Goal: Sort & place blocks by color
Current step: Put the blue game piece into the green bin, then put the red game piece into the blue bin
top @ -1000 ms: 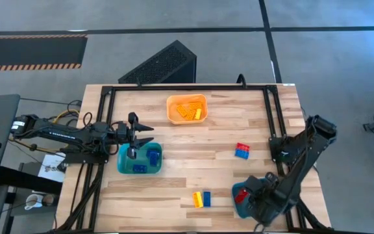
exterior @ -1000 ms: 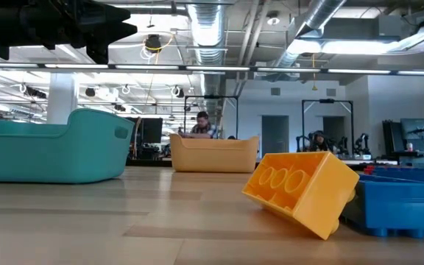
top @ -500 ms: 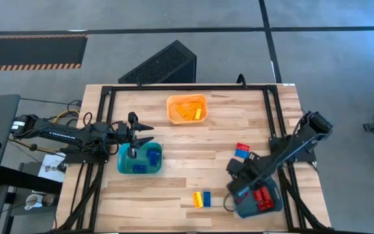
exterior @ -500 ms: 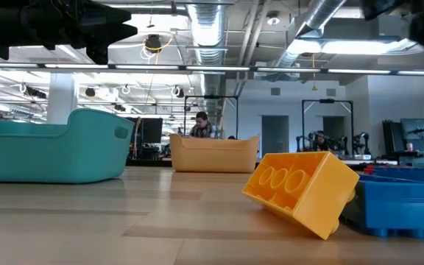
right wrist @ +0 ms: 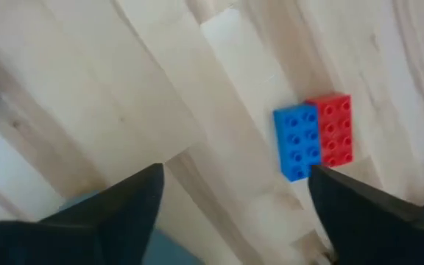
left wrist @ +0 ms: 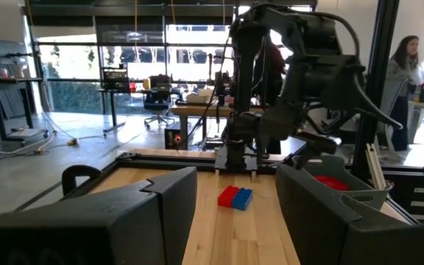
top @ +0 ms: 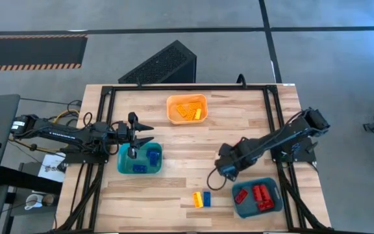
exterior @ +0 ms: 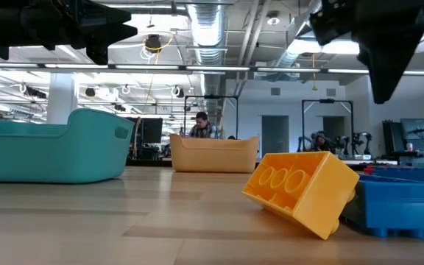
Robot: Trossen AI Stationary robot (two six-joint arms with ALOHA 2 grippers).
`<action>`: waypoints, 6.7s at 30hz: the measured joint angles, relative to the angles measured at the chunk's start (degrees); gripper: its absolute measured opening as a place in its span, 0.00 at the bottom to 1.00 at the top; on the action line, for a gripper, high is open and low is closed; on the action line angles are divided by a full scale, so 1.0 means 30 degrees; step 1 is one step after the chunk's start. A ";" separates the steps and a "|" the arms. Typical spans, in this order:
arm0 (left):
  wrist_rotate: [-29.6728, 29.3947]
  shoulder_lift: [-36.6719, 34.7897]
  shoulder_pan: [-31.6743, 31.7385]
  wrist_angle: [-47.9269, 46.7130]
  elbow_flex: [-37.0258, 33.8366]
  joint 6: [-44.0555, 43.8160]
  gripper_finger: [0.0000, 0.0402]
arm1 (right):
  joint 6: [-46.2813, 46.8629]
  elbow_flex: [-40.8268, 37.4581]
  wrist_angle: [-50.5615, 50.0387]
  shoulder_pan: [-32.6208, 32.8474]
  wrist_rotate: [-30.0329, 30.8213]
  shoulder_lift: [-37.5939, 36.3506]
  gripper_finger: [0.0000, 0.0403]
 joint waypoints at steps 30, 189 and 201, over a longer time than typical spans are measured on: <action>0.0015 0.0000 -0.0002 -0.0036 0.0000 0.0034 0.43 | 0.3299 -0.8994 0.3750 -0.2990 0.6372 -1.3154 0.90; -0.1580 0.0007 0.0003 0.0022 -0.0007 0.0146 0.54 | -0.9903 0.6229 2.7523 -0.4957 -0.2565 1.0061 0.46; -0.1574 0.0007 -0.0002 0.0022 -0.0007 0.0146 0.54 | -0.9881 0.6229 2.7225 -0.4962 -0.2557 1.0054 0.59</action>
